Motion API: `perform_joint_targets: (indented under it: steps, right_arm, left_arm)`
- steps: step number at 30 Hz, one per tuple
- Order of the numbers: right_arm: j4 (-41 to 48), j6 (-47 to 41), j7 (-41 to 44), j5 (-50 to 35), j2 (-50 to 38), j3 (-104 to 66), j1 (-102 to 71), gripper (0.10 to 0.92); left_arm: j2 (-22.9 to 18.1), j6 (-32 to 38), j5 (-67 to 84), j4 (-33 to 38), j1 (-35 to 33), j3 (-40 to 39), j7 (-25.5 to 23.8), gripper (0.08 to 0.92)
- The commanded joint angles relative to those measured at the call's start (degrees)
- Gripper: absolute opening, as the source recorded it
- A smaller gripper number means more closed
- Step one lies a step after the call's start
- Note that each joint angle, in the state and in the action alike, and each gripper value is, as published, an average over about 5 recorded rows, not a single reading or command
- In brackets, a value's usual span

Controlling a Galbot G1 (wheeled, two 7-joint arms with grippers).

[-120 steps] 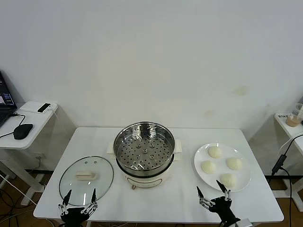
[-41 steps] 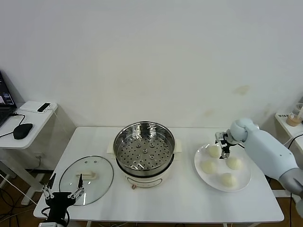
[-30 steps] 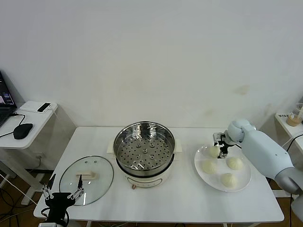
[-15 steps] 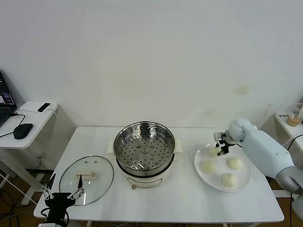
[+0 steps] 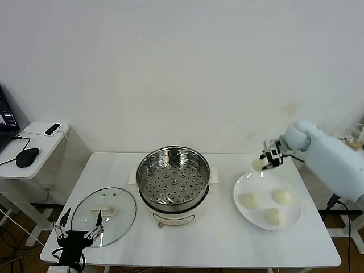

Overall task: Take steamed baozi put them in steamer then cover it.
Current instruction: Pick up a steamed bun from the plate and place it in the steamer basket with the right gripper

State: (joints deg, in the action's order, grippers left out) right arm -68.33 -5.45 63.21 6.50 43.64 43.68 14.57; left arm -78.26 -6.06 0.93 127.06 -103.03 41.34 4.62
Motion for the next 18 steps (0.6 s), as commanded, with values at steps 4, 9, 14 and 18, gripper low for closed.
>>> perform_joint_targets:
  steps: [4,9,14,18]
  right_arm:
    - [-9.28,-0.04,-0.66,-14.30,6.17,15.60,20.69,0.458]
    - [-10.09,0.63,-2.49,-15.58,14.08,19.07,21.04,0.459]
    - [-7.53,3.51,-4.78,-15.81,22.62,23.75,20.01,0.458]
    - [-3.69,8.06,-6.31,-13.07,28.15,27.43,18.76,0.456]
  left_arm:
    - [1.59,-0.73,1.03,-1.41,0.55,-0.26,-0.15,0.823]
    - [2.43,-1.36,1.24,-1.65,0.72,0.24,-0.37,0.823]
    - [3.66,-1.83,2.56,-1.37,0.33,1.78,-0.48,0.823]
    - [4.23,-1.89,3.19,-1.42,-0.41,2.58,-0.54,0.823]
